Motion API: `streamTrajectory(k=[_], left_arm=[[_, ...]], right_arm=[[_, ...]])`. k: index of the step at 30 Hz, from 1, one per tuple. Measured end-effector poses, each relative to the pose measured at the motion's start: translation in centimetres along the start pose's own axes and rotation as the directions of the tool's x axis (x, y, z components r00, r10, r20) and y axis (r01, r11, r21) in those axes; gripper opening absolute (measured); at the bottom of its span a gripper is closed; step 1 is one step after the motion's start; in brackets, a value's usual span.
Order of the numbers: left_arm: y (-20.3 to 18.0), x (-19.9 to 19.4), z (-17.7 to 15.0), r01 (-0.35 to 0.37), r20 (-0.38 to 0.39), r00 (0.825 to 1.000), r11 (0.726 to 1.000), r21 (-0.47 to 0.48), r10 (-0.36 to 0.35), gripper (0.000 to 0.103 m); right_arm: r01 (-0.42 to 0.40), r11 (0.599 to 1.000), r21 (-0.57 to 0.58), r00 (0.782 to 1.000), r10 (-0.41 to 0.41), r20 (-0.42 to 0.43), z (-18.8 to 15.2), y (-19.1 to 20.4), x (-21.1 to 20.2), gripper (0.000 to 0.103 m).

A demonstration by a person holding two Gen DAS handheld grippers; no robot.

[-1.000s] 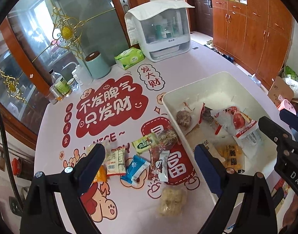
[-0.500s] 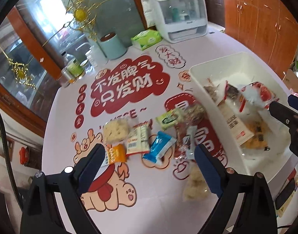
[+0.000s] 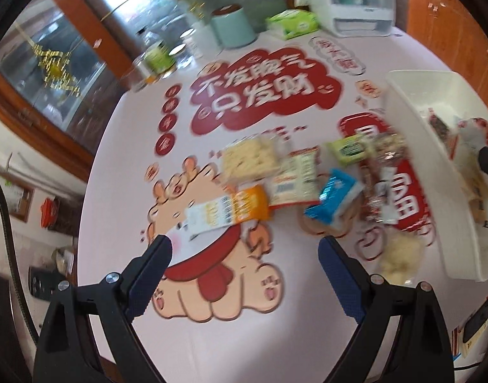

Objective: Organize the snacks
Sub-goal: 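Move both tools back over the snack pile on the table, then grasp a clear bag of crumbly snack with the left tool while the right grasps a Lipo bag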

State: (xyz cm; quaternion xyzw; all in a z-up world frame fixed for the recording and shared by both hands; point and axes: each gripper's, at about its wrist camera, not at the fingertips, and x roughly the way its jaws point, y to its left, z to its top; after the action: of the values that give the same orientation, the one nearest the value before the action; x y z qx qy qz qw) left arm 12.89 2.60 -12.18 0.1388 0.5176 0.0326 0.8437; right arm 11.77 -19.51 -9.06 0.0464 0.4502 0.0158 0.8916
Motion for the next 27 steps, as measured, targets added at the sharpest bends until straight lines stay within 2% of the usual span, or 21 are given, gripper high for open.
streamTrajectory(k=[8, 12, 17, 21, 24, 27], left_arm=[[5.4, 3.6, -0.1, -0.029, -0.063, 0.998, 0.995, -0.099, 0.023, 0.092], [6.7, 5.0, 0.8, -0.031, -0.052, 0.998, 0.997, -0.073, 0.028, 0.092], [6.3, 6.8, 3.6, 0.040, 0.009, 0.999, 0.994, 0.100, -0.041, 0.092], [5.2, 8.6, 6.0, 0.084, 0.043, 0.994, 0.964, 0.251, -0.097, 0.092], [4.1, 10.4, 7.2, 0.129, 0.024, 0.989, 0.923, 0.363, -0.148, 0.092], [3.1, 12.2, 7.9, 0.153, -0.007, 0.985, 0.863, 0.481, -0.171, 0.092]], right_arm=[[-0.064, 0.997, -0.047, 0.997, 0.062, -0.044, 1.0, 4.0, 2.4, 0.062], [-0.122, 0.991, -0.057, 0.990, 0.117, -0.081, 1.5, 6.3, 4.3, 0.062], [-0.198, 0.979, -0.046, 0.974, 0.191, -0.121, 2.3, 8.8, 7.3, 0.062], [-0.236, 0.971, -0.034, 0.959, 0.228, -0.167, 2.8, 11.1, 11.0, 0.062], [-0.252, 0.968, -0.017, 0.946, 0.243, -0.215, 2.6, 12.1, 13.9, 0.062], [-0.272, 0.962, 0.022, 0.924, 0.267, -0.275, 2.3, 12.5, 17.1, 0.062]])
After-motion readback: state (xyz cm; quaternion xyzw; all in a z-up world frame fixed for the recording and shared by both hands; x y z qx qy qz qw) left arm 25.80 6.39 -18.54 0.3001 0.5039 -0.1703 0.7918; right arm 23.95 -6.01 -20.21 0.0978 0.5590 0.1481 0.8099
